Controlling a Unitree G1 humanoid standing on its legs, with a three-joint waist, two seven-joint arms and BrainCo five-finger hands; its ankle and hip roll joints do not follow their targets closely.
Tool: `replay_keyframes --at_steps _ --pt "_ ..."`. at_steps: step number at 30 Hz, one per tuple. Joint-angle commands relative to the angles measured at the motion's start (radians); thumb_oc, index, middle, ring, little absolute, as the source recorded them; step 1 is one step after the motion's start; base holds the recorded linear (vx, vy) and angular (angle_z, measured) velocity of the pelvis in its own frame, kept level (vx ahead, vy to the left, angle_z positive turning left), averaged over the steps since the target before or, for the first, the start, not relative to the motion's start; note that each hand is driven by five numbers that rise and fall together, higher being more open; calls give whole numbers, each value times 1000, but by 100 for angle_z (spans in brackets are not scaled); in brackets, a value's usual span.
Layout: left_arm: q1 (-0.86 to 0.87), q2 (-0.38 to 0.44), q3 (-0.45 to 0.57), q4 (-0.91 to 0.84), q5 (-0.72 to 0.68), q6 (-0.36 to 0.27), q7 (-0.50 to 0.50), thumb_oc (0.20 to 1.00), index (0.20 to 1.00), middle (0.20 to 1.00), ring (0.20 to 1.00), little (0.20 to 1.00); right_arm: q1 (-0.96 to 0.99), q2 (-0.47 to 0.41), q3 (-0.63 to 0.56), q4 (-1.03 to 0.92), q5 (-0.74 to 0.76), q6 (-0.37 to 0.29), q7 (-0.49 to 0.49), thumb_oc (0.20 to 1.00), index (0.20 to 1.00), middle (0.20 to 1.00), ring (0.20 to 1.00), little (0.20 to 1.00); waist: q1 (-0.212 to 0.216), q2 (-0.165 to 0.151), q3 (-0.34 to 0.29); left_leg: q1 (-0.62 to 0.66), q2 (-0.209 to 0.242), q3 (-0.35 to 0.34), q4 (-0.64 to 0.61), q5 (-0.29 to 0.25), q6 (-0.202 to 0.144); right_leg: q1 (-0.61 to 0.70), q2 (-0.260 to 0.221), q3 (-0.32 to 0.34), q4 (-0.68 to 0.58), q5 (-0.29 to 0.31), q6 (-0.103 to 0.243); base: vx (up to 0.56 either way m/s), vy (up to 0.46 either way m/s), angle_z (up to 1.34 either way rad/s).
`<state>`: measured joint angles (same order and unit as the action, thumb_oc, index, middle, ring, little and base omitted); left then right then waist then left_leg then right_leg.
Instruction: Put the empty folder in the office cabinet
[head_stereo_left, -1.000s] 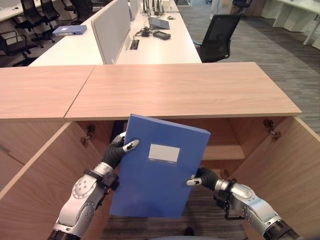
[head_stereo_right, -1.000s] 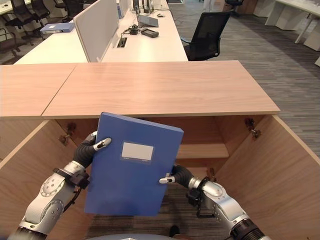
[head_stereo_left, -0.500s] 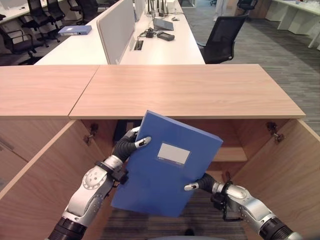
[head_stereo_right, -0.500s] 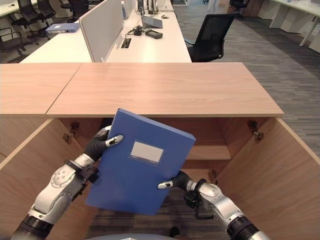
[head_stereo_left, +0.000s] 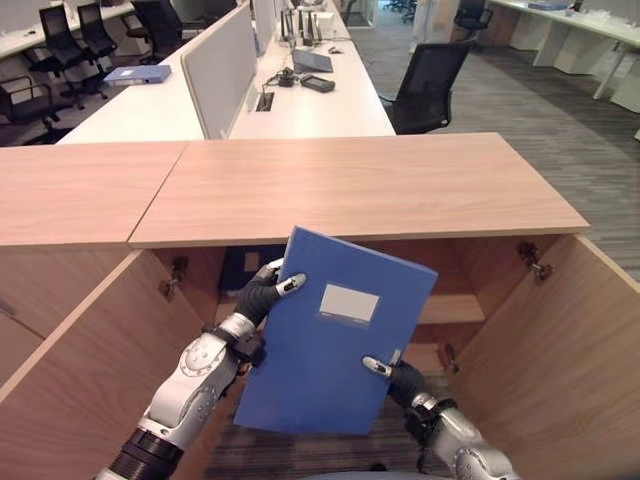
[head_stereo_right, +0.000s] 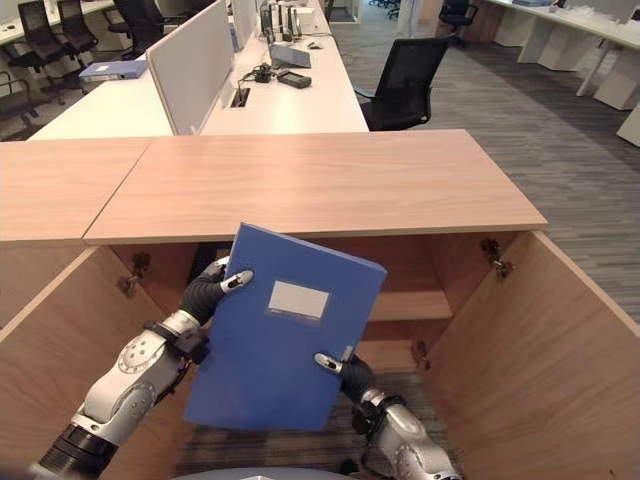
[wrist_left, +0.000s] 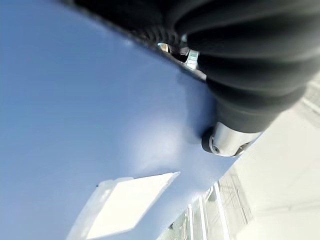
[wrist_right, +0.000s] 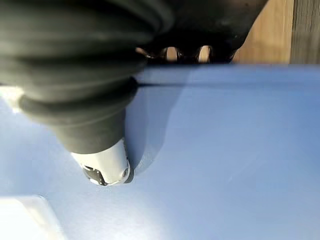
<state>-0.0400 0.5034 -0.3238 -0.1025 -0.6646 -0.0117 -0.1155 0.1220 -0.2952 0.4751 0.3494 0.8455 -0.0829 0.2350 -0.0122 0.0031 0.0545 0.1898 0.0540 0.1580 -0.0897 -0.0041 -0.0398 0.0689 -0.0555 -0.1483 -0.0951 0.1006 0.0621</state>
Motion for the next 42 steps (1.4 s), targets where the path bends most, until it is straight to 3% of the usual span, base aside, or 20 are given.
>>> replay_keyframes --at_steps 1,7,8,9,10,18,19,28,31,37,38,42 --pt "-115 -88 -115 -70 -145 -69 -49 200 200 200 200 200 -78 127 13 22 159 17 -50 200 200 200 200 200 -4 -23 17 -36 -31 -18 2 -55 2 72 -9 -55 8 -138 44 0 0 0" --pt "-97 -78 -148 -21 -206 -28 -53 200 200 200 200 200 -28 157 -50 84 269 38 -100 200 200 200 200 200 -13 -19 18 -37 -31 -14 2 -55 -2 69 -6 -55 8 -138 45 0 0 0" --pt "-89 -68 -152 -5 -219 -15 -56 241 241 241 241 241 -20 166 -76 100 295 40 -111 200 200 200 200 200 -15 -17 18 -37 -31 -14 2 -55 -3 69 -5 -54 8 -137 46 0 0 0" --pt "-34 -48 -154 45 -281 24 -56 1000 1000 1000 1000 1000 4 181 -144 118 343 36 -145 200 200 200 200 200 -21 -12 21 -36 -30 -12 2 -55 -5 68 -2 -52 8 -137 47 6 -59 -2" --pt "41 -32 -151 113 -328 65 -53 1000 1000 1000 1000 1000 27 179 -220 145 349 31 -176 200 200 200 200 200 -27 -7 22 -35 -27 -7 2 -54 -7 67 0 -53 8 -139 48 5 -54 0" --pt "157 -54 -97 380 -305 118 -56 1000 1000 1000 1000 1000 54 152 -348 227 333 11 -209 200 200 200 200 200 -45 6 23 -38 -10 -5 2 -46 -19 61 19 -48 8 -152 39 7 -73 -1" --pt "170 -94 -69 496 -272 123 -49 1000 1000 1000 1000 1000 48 144 -365 262 326 9 -217 200 200 200 200 200 -48 9 26 -44 3 -6 2 -36 -27 55 31 -43 8 -156 30 0 -117 1" --pt "122 -267 105 894 -200 108 14 1000 1000 1000 1000 1000 -7 117 -371 299 295 8 -207 200 200 200 200 200 -47 13 50 -45 53 2 2 12 -53 39 70 -24 31 -190 -19 12 -98 0" --pt "72 -319 179 1067 -160 90 28 1000 1000 1000 1000 1000 -32 94 -377 313 280 8 -197 200 200 200 200 200 -45 -6 88 -159 64 17 186 -4 -56 27 49 -50 66 -208 -43 -37 -76 11" --pt "47 -350 251 1230 -94 80 35 1000 1000 1000 1000 1000 -47 79 -386 345 270 13 -184 200 200 200 200 200 -31 -3 82 -267 13 -22 162 29 -35 37 39 -70 51 -215 -38 81 21 21" --pt "43 -356 277 1274 -91 77 39 1000 1000 1000 1000 1000 -61 73 -393 363 273 11 -187 200 200 200 200 200 -18 4 87 -319 -2 -47 126 74 -38 45 40 -64 52 -229 -37 119 85 6" --pt "41 -357 303 1317 -67 74 48 1000 1000 1000 1000 1000 -74 75 -393 382 281 13 -186 200 200 200 200 200 0 24 91 -342 -3 -56 50 112 -44 57 47 -38 60 -251 -35 121 99 -5"
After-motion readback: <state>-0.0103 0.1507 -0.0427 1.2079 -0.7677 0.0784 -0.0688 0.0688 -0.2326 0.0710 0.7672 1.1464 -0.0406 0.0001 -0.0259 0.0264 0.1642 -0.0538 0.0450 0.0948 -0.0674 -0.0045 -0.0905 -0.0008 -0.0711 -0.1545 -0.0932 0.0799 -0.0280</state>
